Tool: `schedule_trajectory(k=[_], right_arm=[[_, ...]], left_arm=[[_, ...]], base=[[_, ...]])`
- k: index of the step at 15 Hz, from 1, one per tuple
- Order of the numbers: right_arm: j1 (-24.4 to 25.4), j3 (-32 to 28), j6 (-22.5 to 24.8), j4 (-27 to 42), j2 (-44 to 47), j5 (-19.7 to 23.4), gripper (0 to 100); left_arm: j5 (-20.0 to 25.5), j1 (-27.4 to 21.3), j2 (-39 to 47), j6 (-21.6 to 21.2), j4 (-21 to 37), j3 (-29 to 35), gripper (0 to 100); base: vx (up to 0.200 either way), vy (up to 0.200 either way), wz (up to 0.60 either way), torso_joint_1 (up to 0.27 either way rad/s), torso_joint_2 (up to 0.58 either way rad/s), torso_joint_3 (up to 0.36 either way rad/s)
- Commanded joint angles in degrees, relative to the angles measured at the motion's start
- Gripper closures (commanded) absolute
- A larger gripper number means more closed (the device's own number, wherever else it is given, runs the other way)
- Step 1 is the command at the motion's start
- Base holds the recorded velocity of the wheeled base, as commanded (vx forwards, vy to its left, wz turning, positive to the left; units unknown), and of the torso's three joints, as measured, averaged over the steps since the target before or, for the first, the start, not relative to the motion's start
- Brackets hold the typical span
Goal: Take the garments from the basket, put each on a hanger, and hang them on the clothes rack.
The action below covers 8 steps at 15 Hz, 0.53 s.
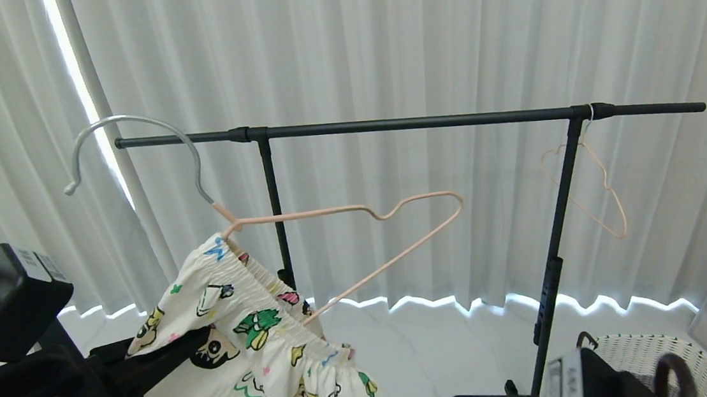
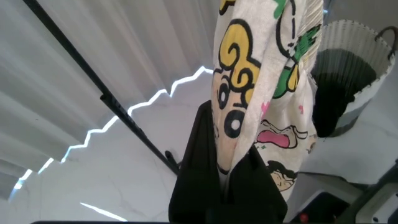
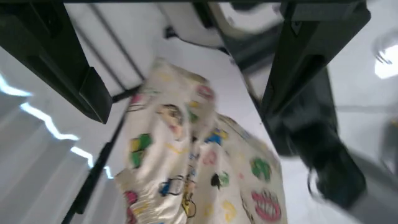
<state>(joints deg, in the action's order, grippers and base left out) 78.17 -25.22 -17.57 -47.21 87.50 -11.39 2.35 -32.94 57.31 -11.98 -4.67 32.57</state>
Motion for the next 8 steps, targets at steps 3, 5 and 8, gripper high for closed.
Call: schedule_trajectory(k=[3, 5, 8], right_arm=[[-10.1, -11.2, -2.8, 0.0, 10.4, -1.2, 0], [-13.1, -14.3, -3.5, 0.0, 13.0, -2.6, 0], [-13.8, -18.8, -3.8, 0.0, 17.3, -5.3, 0]], left_arm=[[0.0, -0.1, 0.6, -0.1, 0.0, 0.7, 100], [0.1, -0.2, 0.3, -0.1, 0.0, 0.8, 100], [0.1, -0.5, 0.5, -0.1, 0.0, 0.8, 100]], base=[[0.0, 0.0, 0.0, 0.0, 0.0, 0.0], [0.0, 0.0, 0.0, 0.0, 0.0, 0.0], [0.0, 0.0, 0.0, 0.0, 0.0, 0.0]])
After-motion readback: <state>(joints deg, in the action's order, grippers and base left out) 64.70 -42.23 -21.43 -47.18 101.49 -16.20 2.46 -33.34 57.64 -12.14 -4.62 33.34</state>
